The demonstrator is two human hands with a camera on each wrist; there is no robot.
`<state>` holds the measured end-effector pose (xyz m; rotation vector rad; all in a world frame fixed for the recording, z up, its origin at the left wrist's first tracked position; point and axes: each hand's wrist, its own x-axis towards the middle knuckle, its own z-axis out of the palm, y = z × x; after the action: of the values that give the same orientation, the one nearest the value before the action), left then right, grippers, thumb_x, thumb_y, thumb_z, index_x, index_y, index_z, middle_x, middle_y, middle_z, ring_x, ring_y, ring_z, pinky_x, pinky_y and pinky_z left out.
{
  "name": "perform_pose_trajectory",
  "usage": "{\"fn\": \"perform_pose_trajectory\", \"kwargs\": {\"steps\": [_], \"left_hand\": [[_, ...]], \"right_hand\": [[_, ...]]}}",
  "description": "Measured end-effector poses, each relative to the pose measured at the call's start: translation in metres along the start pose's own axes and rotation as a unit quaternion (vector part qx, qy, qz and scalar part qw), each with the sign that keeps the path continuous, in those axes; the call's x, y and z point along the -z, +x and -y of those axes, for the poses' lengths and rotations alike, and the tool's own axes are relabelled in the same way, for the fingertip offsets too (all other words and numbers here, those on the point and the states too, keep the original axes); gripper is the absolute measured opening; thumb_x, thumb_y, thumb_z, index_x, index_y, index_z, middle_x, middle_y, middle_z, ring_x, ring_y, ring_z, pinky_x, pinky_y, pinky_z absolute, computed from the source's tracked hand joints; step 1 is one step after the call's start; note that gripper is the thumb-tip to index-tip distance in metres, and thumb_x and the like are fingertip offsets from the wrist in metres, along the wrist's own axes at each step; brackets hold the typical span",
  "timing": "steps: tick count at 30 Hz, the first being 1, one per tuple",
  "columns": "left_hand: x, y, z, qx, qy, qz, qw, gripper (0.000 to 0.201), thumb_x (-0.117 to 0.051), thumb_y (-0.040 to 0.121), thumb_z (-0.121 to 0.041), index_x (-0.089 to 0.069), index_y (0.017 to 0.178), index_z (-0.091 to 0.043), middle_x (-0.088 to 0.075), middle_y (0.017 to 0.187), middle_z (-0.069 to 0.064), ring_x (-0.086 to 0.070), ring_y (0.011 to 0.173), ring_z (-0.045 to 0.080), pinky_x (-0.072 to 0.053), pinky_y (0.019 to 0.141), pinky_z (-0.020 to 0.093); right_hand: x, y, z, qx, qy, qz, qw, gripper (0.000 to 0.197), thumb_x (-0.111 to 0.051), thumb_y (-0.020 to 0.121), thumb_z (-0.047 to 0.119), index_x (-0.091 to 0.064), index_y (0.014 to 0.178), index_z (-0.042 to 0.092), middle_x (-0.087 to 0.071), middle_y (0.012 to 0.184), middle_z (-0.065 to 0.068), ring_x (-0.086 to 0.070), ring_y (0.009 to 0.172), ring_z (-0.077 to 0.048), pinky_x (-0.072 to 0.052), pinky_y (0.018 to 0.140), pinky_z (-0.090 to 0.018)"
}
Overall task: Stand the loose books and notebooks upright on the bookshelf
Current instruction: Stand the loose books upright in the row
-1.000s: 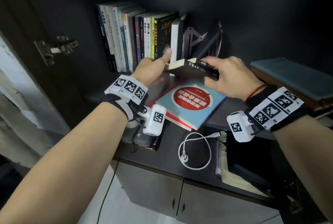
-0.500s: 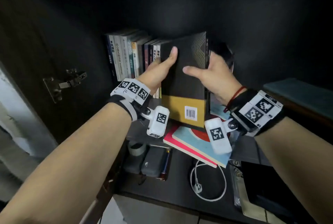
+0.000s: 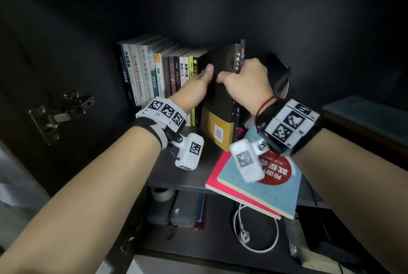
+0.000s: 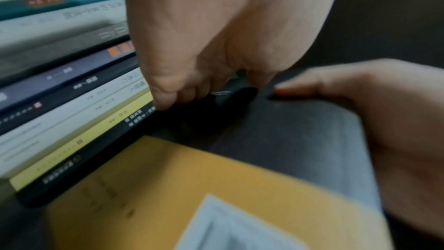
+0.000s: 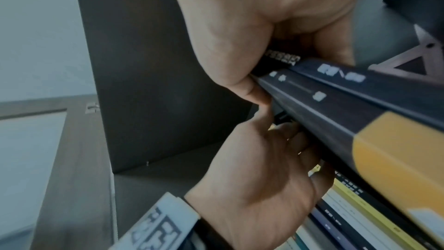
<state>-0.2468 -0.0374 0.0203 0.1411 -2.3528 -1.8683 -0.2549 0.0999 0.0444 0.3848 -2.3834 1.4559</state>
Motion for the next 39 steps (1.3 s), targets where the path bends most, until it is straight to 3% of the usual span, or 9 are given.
{"fn": "perform_pose_trajectory", "kwargs": {"steps": [3,6,8,11,14,18,21,28,39], "left_hand": [[0.004,0.002,0.007,-0.023,0.016,0.003,1.000,0.072,-0.049,0.105,-0.040,-0.020,0.162,-0.007,-0.037,0.163,0.017,-0.033,0.152,0.029,-0.023,0.126,0.041],[0.016,0.005,0.014,-0.030,0.035,0.039,0.998,0.070,-0.060,0.099,-0.012,-0.028,0.161,-0.012,-0.048,0.156,0.015,-0.043,0.145,0.034,-0.031,0.122,0.047],[0.028,0.005,0.017,-0.039,0.119,0.076,0.989,0.088,-0.078,0.084,-0.012,-0.033,0.159,-0.016,-0.053,0.148,-0.001,-0.047,0.140,0.019,-0.034,0.119,0.035],[0.034,0.002,0.020,-0.044,0.238,0.063,0.968,0.065,-0.089,0.077,-0.018,-0.052,0.130,-0.021,-0.060,0.115,-0.015,-0.052,0.124,0.011,-0.038,0.095,0.016],[0.034,0.003,0.021,-0.078,0.285,-0.019,0.955,0.069,-0.096,0.065,-0.034,-0.064,0.125,-0.018,-0.061,0.103,-0.011,-0.056,0.107,0.010,-0.040,0.087,0.019],[0.037,0.011,0.023,-0.056,0.293,-0.047,0.953,0.065,-0.097,0.061,-0.038,-0.075,0.114,-0.009,-0.075,0.102,0.000,-0.073,0.093,0.014,-0.059,0.089,0.027],[0.034,0.016,0.025,-0.044,0.298,-0.048,0.952,0.044,-0.095,0.068,-0.034,-0.080,0.094,-0.002,-0.080,0.084,0.011,-0.080,0.074,0.021,-0.065,0.079,0.036],[0.032,0.022,0.021,-0.052,0.347,-0.057,0.935,0.032,-0.086,0.079,-0.037,-0.079,0.075,-0.006,-0.079,0.073,0.010,-0.079,0.077,0.026,-0.065,0.078,0.041],[0.030,0.023,0.025,-0.020,0.343,-0.066,0.937,0.039,-0.086,0.079,-0.040,-0.079,0.081,-0.002,-0.079,0.078,0.011,-0.078,0.083,0.024,-0.062,0.087,0.039]], "right_hand": [[-0.023,0.011,0.005,0.013,-0.040,-0.034,0.999,0.022,-0.075,0.078,0.036,-0.069,0.079,0.015,-0.075,0.091,-0.007,-0.071,0.091,-0.029,-0.054,0.075,-0.030],[-0.042,0.020,-0.001,0.030,-0.063,-0.055,0.996,0.026,-0.069,0.087,0.037,-0.072,0.091,0.011,-0.075,0.098,-0.009,-0.070,0.099,-0.029,-0.043,0.074,-0.024],[-0.054,0.022,-0.011,0.025,-0.074,-0.030,0.997,0.036,-0.068,0.091,0.046,-0.070,0.095,0.011,-0.074,0.100,-0.010,-0.070,0.097,-0.029,-0.045,0.074,-0.024],[-0.063,0.020,-0.019,0.005,-0.096,0.060,0.994,0.057,-0.064,0.090,0.063,-0.065,0.100,0.007,-0.070,0.098,-0.010,-0.067,0.086,-0.025,-0.047,0.063,-0.028],[-0.053,0.024,-0.021,-0.001,-0.098,0.156,0.983,0.054,-0.071,0.087,0.059,-0.067,0.097,0.006,-0.070,0.084,-0.007,-0.066,0.075,-0.022,-0.055,0.060,-0.033],[-0.038,0.032,-0.034,-0.037,-0.045,0.249,0.967,0.044,-0.085,0.080,0.044,-0.066,0.083,0.004,-0.079,0.090,-0.022,-0.080,0.081,-0.034,-0.063,0.088,-0.055],[-0.039,0.031,-0.043,-0.033,-0.085,0.227,0.970,0.032,-0.082,0.086,0.037,-0.074,0.073,0.009,-0.080,0.079,-0.013,-0.081,0.074,-0.028,-0.065,0.084,-0.043],[-0.038,0.030,-0.035,-0.018,-0.145,0.172,0.974,0.036,-0.082,0.088,0.037,-0.077,0.085,0.001,-0.079,0.077,-0.012,-0.079,0.063,-0.024,-0.065,0.063,-0.029],[-0.018,0.038,-0.054,-0.045,-0.214,0.048,0.975,0.056,-0.075,0.081,0.060,-0.074,0.077,0.004,-0.074,0.060,-0.009,-0.075,0.054,-0.022,-0.065,0.076,-0.038]]}}
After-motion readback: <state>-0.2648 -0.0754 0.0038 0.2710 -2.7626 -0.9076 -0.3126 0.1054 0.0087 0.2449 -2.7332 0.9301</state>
